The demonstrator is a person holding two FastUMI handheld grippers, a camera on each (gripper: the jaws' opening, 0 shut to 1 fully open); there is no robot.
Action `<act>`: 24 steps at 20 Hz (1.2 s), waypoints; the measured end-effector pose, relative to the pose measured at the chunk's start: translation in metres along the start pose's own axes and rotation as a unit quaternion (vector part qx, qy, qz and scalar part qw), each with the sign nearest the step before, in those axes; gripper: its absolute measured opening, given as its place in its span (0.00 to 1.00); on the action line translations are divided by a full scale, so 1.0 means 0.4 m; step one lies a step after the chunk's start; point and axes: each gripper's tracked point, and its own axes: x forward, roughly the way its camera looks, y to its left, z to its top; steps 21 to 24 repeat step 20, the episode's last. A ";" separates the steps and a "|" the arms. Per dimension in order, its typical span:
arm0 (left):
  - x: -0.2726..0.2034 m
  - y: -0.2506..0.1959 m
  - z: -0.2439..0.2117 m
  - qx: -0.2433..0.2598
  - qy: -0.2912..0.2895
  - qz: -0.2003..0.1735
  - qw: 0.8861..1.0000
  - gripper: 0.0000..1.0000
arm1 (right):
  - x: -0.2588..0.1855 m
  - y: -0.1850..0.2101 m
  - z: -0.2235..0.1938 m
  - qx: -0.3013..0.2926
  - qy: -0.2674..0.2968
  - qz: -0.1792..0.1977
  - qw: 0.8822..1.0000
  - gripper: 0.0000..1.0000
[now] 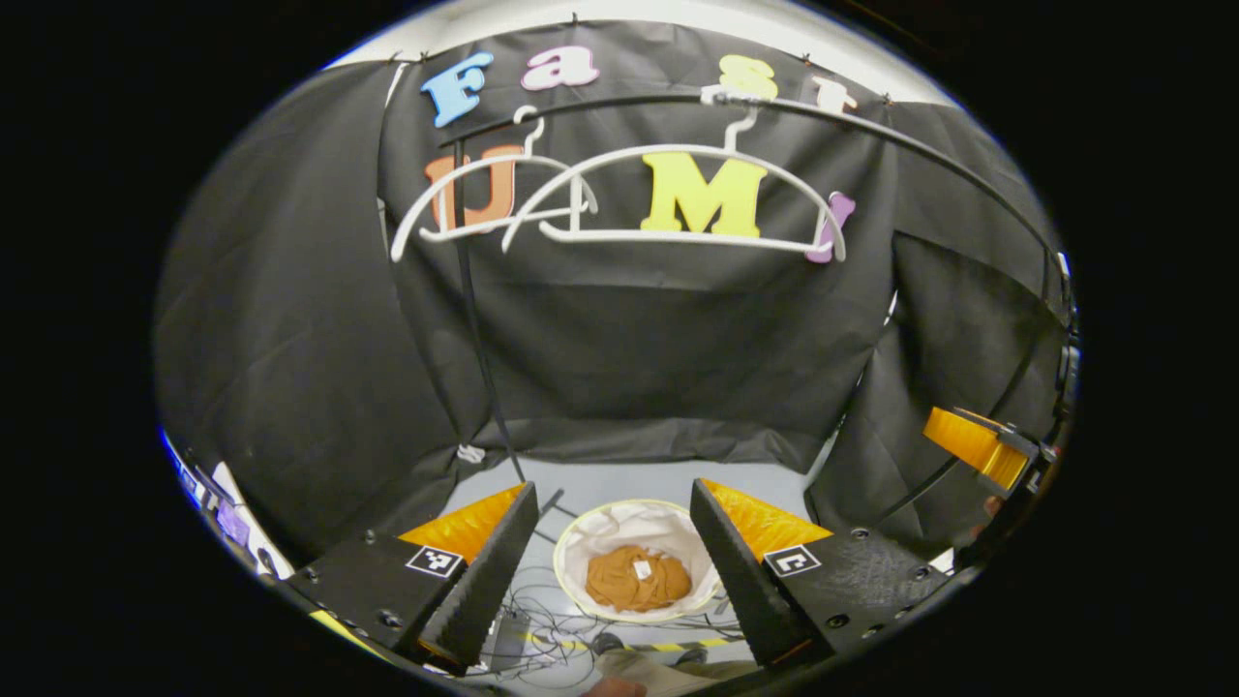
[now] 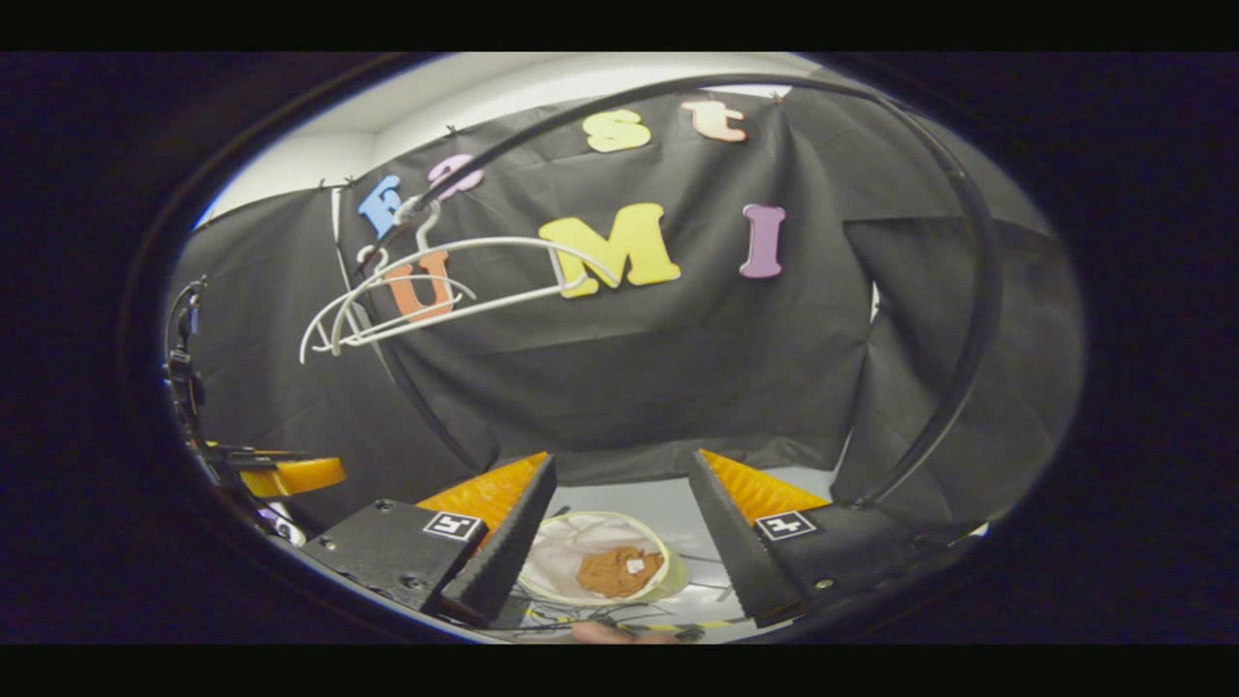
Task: Grasp the clothes on the hanger with both hands and then place them into the laundry hamper below.
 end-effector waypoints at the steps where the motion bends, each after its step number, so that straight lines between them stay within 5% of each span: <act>1: -0.008 0.008 0.023 0.004 -0.023 0.004 1.000 0.97 | -0.012 0.001 0.018 -0.004 -0.015 0.001 1.000 0.90; 5: -0.073 0.020 0.080 0.009 -0.079 0.001 0.997 1.00 | -0.057 -0.010 0.093 -0.021 -0.072 -0.011 0.997 0.89; 6: -0.086 0.026 0.095 0.013 -0.089 0.001 0.996 0.92 | -0.065 -0.014 0.113 -0.025 -0.084 -0.014 0.996 0.89; 9: -0.109 0.028 0.142 0.030 -0.126 -0.005 0.992 1.00 | -0.089 -0.003 0.145 -0.035 -0.114 -0.016 0.993 0.88; 20: -0.216 0.048 0.252 0.058 -0.237 0.002 0.970 0.99 | -0.174 0.055 0.268 -0.054 -0.204 0.000 0.977 0.89; 24: -0.216 0.048 0.252 0.058 -0.237 0.002 0.970 0.99 | -0.174 0.055 0.268 -0.054 -0.204 0.000 0.977 0.89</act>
